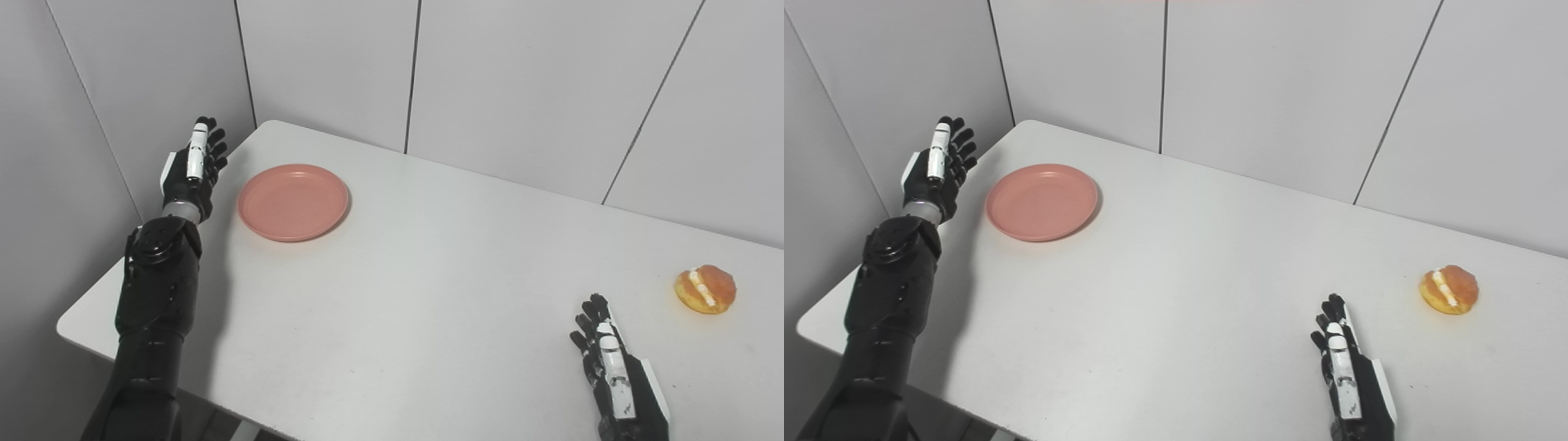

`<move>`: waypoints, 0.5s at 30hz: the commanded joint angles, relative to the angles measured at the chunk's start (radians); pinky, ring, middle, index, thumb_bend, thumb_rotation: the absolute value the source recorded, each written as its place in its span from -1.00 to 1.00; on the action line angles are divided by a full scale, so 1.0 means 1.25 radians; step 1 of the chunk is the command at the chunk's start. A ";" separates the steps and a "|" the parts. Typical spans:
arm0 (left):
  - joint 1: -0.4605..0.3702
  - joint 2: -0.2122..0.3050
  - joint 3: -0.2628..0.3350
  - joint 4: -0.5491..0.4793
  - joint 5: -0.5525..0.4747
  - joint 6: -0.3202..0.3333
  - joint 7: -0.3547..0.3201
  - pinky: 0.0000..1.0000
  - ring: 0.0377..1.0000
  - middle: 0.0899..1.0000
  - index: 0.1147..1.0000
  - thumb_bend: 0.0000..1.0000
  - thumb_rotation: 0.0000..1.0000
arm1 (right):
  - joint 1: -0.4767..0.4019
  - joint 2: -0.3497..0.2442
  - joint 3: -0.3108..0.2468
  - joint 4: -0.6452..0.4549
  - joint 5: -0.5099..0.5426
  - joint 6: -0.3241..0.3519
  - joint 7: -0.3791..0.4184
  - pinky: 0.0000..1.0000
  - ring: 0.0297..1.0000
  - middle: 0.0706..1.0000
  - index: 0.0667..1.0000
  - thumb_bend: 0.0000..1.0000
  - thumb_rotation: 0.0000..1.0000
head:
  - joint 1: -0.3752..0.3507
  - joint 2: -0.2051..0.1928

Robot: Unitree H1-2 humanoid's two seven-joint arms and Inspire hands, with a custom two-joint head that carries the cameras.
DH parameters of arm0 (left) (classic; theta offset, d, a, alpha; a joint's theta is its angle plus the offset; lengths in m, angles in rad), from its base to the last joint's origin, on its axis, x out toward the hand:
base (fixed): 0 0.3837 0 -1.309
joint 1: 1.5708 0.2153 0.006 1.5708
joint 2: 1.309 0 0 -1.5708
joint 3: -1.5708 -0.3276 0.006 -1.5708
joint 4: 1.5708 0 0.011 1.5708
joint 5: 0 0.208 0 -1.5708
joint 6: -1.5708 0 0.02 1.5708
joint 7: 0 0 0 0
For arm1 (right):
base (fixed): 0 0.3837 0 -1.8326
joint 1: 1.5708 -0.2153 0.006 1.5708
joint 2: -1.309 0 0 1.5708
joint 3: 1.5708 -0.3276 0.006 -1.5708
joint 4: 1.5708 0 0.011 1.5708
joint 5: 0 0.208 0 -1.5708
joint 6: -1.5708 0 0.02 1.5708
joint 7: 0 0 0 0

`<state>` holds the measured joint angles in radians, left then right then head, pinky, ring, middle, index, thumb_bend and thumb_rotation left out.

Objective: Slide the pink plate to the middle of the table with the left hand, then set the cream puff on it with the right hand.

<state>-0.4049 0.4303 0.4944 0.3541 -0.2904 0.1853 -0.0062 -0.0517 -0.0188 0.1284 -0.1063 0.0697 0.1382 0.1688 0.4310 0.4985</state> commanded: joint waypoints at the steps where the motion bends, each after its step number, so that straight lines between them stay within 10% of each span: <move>1: -0.029 0.029 0.006 -0.002 -0.008 -0.039 0.001 0.91 0.89 0.85 0.77 -0.28 1.00 | -0.013 -0.003 -0.002 -0.016 0.006 -0.010 0.006 1.00 1.00 1.00 1.00 -0.84 1.00 | 0.000 0.002; 15: -0.033 0.028 0.006 0.073 -0.038 -0.066 -0.010 0.88 0.89 0.87 0.82 -0.34 1.00 | -0.013 -0.003 -0.002 -0.023 0.010 0.002 0.006 1.00 1.00 1.00 1.00 -0.83 1.00 | 0.002 0.005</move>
<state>-0.4055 0.4303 0.5050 0.4533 -0.3321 0.1421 -0.0071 -0.0512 -0.0208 0.1282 -0.1078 0.0725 0.1391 0.1687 0.4341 0.5047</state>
